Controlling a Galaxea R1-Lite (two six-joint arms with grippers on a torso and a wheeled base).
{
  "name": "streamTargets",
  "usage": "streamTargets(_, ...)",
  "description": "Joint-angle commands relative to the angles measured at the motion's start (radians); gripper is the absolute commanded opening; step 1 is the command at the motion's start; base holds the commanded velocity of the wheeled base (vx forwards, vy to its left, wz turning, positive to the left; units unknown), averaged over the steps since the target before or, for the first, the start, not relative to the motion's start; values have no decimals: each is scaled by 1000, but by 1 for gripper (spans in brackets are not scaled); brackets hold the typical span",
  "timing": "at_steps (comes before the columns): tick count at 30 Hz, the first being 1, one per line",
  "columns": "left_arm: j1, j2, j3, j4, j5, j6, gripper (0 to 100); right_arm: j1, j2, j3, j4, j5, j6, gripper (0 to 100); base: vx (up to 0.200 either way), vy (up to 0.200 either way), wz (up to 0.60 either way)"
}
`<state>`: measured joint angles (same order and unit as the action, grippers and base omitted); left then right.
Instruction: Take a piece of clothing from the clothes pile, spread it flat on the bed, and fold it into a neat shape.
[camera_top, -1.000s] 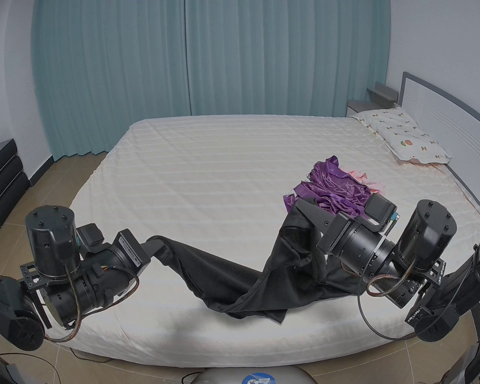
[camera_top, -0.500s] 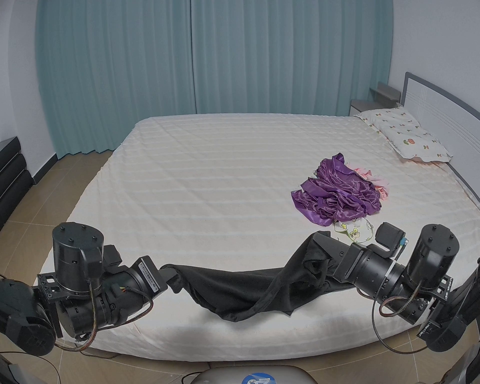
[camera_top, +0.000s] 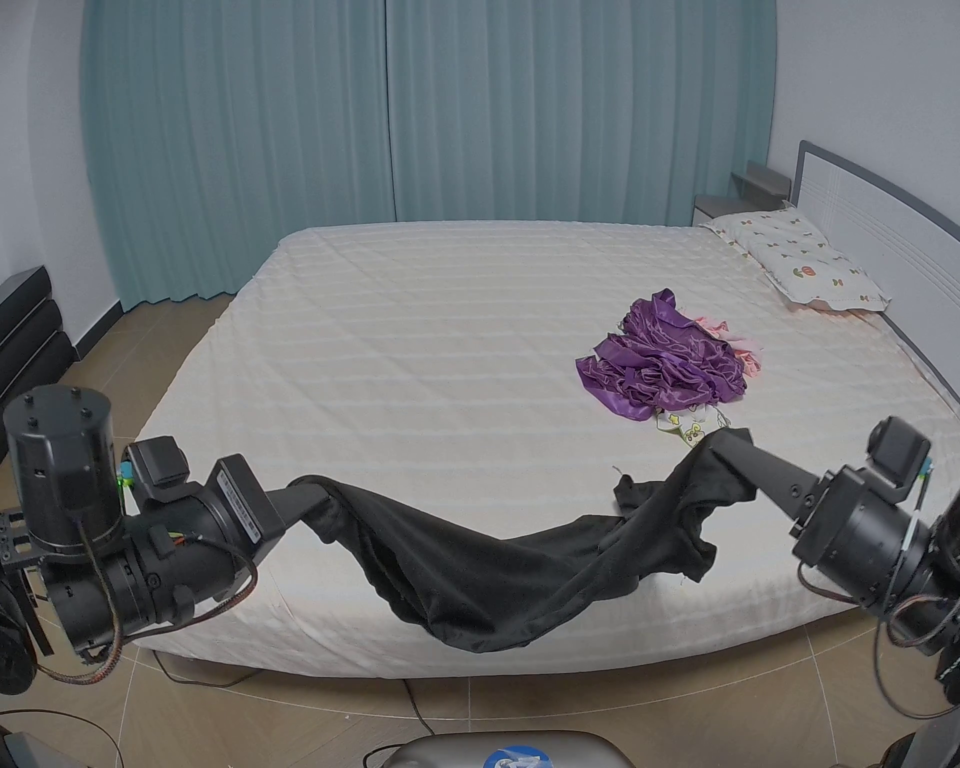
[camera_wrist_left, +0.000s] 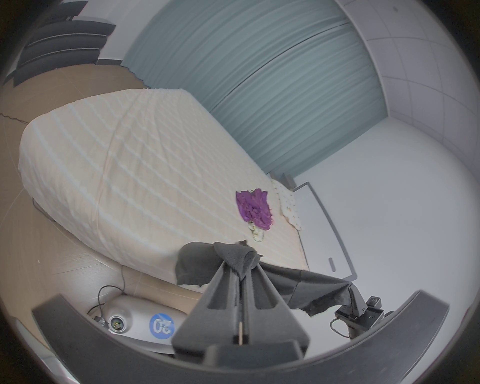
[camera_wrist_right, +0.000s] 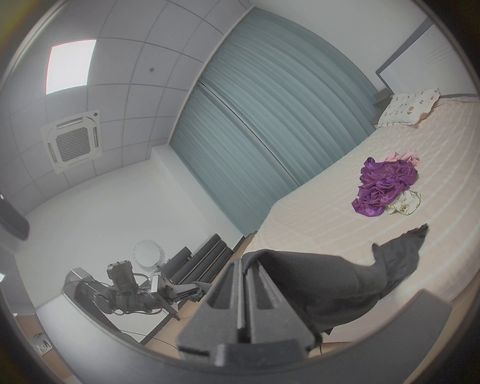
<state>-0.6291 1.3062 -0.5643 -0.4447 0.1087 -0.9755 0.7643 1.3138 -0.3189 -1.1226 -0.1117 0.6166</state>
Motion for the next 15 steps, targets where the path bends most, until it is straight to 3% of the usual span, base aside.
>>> streamTargets(1, 17, -59, -83, 15, 16, -2, 0, 21, -280, -241, 234, -20, 3, 0, 0, 0, 0)
streamTargets(3, 42, -53, -103, 14, 22, -2, 0, -3, -274, -296, 257, -19, 3, 0, 0, 0, 0)
streamTargets(9, 103, -2, -163, 15, 28, -2, 0, -191, -76, -554, 308, 27, 5, 0, 0, 0, 0)
streamTargets(15, 164, 88, -220, 12, 23, -2, 0, -246, 163, -709, 322, 15, 2, 0, 0, 0, 0)
